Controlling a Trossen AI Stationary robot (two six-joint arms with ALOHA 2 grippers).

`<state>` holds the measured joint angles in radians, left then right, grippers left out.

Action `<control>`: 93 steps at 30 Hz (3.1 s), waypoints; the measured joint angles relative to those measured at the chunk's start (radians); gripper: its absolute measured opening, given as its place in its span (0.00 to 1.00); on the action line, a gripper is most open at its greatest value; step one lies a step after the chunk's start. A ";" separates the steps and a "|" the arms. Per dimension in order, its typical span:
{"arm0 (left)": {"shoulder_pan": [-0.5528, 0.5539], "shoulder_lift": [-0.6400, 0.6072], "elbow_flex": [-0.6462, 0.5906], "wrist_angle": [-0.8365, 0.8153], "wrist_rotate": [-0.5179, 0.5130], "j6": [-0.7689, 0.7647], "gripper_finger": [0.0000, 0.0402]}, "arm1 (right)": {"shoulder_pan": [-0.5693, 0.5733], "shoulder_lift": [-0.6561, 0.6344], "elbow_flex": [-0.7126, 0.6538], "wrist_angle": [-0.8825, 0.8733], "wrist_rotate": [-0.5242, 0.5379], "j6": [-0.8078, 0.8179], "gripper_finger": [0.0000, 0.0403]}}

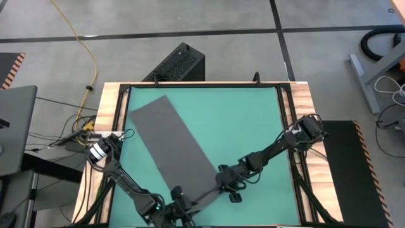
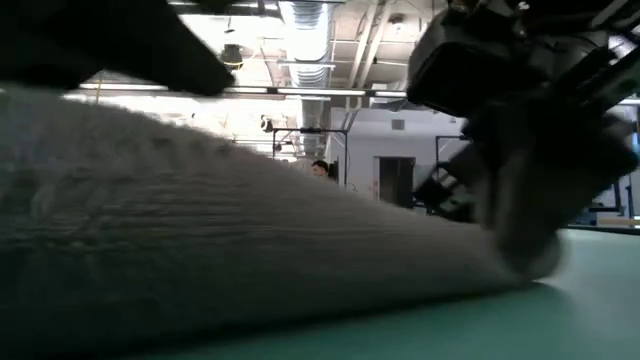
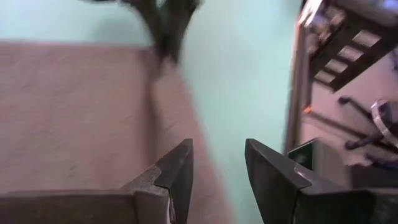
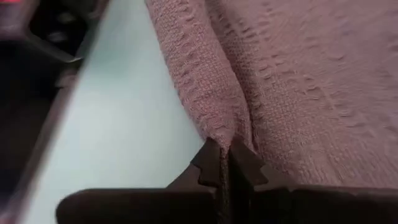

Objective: Roll towel
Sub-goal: Roll the gray towel

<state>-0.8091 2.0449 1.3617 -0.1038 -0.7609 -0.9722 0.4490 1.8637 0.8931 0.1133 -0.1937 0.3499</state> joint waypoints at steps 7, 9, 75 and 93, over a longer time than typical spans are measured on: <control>0.045 0.058 0.000 0.041 0.103 0.001 0.33 | -0.022 0.001 -0.001 -0.008 -0.138 0.080 0.09; 0.048 0.069 0.000 0.055 0.124 0.011 0.33 | -0.034 0.001 -0.001 -0.008 -0.147 0.099 0.09; 0.049 0.160 -0.002 -0.004 0.017 0.010 0.33 | 0.365 -0.010 -0.001 0.208 0.712 -0.678 0.46; 0.050 0.159 -0.002 -0.012 0.020 0.006 0.33 | 0.296 0.009 0.000 0.218 0.616 -0.644 0.46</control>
<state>-0.7593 2.2044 1.3594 -0.1154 -0.7410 -0.9666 0.7452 1.8729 0.8928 0.3317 0.4225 -0.2943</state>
